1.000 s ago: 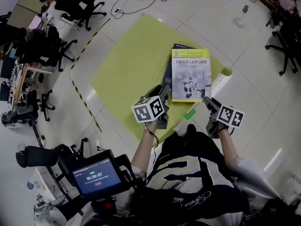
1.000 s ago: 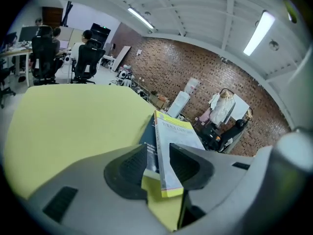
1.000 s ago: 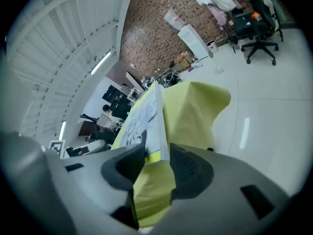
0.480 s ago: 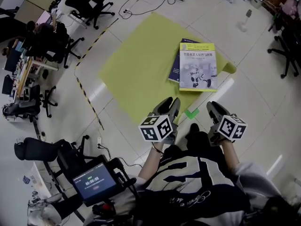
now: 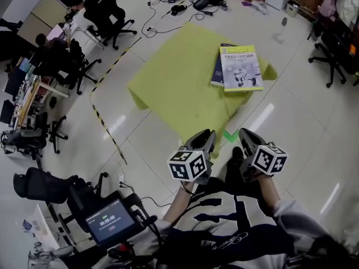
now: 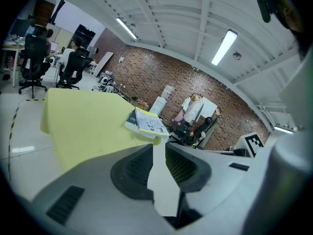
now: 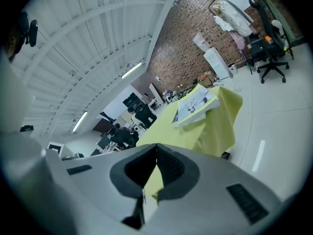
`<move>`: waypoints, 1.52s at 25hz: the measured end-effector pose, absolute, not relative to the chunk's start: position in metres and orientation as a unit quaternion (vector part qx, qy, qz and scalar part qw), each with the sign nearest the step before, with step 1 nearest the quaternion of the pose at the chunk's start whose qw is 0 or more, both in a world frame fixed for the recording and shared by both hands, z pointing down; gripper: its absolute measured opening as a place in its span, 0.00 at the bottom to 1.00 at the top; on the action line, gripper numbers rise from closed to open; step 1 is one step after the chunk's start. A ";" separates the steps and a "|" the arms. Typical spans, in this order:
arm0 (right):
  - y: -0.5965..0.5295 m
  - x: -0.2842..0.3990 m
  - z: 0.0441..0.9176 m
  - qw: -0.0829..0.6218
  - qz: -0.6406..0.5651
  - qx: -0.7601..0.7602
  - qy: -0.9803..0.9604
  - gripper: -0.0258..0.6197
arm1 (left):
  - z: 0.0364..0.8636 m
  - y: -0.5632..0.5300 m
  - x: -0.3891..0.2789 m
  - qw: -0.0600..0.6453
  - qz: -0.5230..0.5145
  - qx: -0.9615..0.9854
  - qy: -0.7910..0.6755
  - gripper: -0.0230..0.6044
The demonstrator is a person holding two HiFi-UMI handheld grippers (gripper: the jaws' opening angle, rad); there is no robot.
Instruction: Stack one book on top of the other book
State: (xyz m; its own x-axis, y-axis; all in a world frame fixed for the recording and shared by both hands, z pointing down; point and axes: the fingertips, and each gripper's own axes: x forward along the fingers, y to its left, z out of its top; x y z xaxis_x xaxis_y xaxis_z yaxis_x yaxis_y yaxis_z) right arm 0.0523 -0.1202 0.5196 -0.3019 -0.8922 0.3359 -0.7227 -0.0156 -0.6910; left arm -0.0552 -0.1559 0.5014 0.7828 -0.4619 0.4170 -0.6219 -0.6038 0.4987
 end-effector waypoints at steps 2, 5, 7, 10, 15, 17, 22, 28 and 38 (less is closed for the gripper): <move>-0.095 0.031 0.516 0.111 -0.412 -0.585 0.690 0.04 | 0.502 -0.137 -0.072 0.318 0.131 0.889 -0.302 0.10; -0.062 0.010 0.514 0.104 -0.410 -0.594 0.685 0.04 | 0.502 -0.113 -0.086 0.309 0.139 0.895 -0.290 0.04; -0.043 0.003 0.508 0.102 -0.404 -0.601 0.682 0.04 | 0.499 -0.098 -0.088 0.305 0.139 0.901 -0.276 0.04; -0.020 0.000 0.494 0.110 -0.393 -0.610 0.680 0.03 | 0.491 -0.074 -0.084 0.298 0.139 0.909 -0.254 0.04; -0.005 0.008 0.473 0.115 -0.373 -0.618 0.682 0.04 | 0.479 -0.045 -0.069 0.277 0.146 0.921 -0.229 0.04; -0.002 0.010 0.464 0.120 -0.369 -0.615 0.687 0.03 | 0.471 -0.038 -0.064 0.271 0.142 0.924 -0.229 0.04; 0.024 -0.002 0.449 0.129 -0.361 -0.599 0.703 0.03 | 0.458 -0.006 -0.065 0.265 0.128 0.925 -0.241 0.04; 0.085 -0.003 0.446 0.120 -0.366 -0.579 0.719 0.03 | 0.457 0.054 -0.053 0.279 0.119 0.917 -0.258 0.04; 0.176 0.003 0.463 0.109 -0.390 -0.548 0.732 0.03 | 0.469 0.158 -0.052 0.287 0.124 0.903 -0.294 0.04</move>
